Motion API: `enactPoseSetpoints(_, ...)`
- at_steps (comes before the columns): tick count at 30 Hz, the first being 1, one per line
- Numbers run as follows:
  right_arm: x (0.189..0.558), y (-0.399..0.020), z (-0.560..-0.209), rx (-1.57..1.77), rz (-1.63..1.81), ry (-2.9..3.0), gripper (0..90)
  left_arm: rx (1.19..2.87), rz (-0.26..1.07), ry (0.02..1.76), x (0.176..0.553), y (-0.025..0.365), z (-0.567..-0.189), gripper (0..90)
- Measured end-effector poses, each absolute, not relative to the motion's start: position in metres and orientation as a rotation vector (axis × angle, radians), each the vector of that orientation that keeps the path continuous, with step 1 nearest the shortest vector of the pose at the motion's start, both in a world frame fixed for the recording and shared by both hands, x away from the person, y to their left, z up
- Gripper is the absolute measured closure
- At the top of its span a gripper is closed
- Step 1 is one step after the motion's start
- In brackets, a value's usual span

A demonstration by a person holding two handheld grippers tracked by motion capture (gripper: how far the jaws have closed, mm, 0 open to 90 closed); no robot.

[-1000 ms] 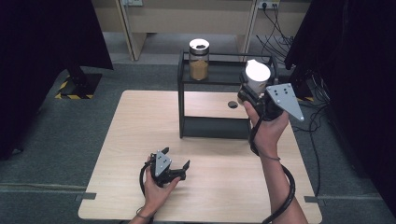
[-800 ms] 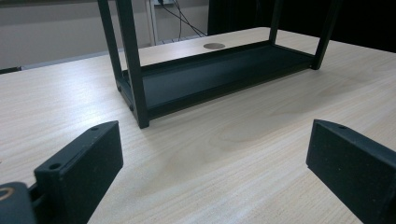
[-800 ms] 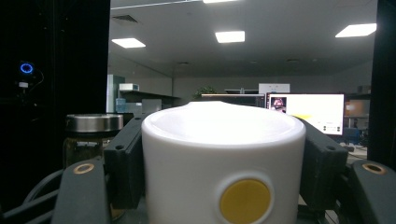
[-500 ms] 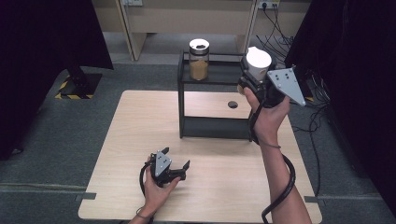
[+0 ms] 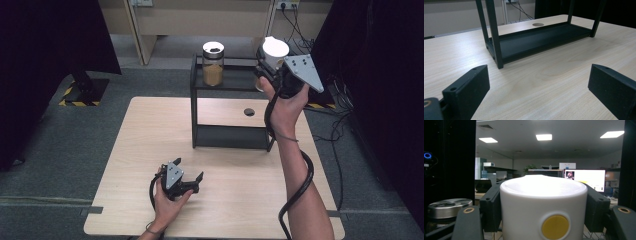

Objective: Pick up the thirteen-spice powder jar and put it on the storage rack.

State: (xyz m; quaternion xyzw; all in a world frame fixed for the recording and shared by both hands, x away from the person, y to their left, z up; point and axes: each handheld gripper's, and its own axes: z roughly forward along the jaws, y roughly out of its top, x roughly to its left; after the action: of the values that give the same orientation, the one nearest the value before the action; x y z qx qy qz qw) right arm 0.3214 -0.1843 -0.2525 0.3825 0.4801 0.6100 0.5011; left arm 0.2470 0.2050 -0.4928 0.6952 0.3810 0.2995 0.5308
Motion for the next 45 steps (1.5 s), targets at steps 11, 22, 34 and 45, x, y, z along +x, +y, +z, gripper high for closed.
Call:
enactPoseSetpoints(11, 0.343, -0.184, -0.246, 0.983, 1.44, 1.175, 31.0, 1.66, 0.717, 0.904, 0.247, 0.205, -0.493, 3.0)
enactPoseSetpoints(22, 0.359, -0.181, -0.24, 0.999, 1.393, 1.208, 31.0, 1.663, 0.718, 0.9, 0.247, 0.205, -0.493, 3.0)
enactPoseSetpoints(34, 0.368, -0.184, -0.243, 1.017, 1.403, 1.212, 30.8, 1.665, 0.717, 0.898, 0.247, 0.204, -0.493, 3.0)
enactPoseSetpoints(45, 0.372, -0.188, -0.242, 1.013, 1.414, 1.231, 30.8, 1.668, 0.716, 0.897, 0.247, 0.204, -0.493, 3.0)
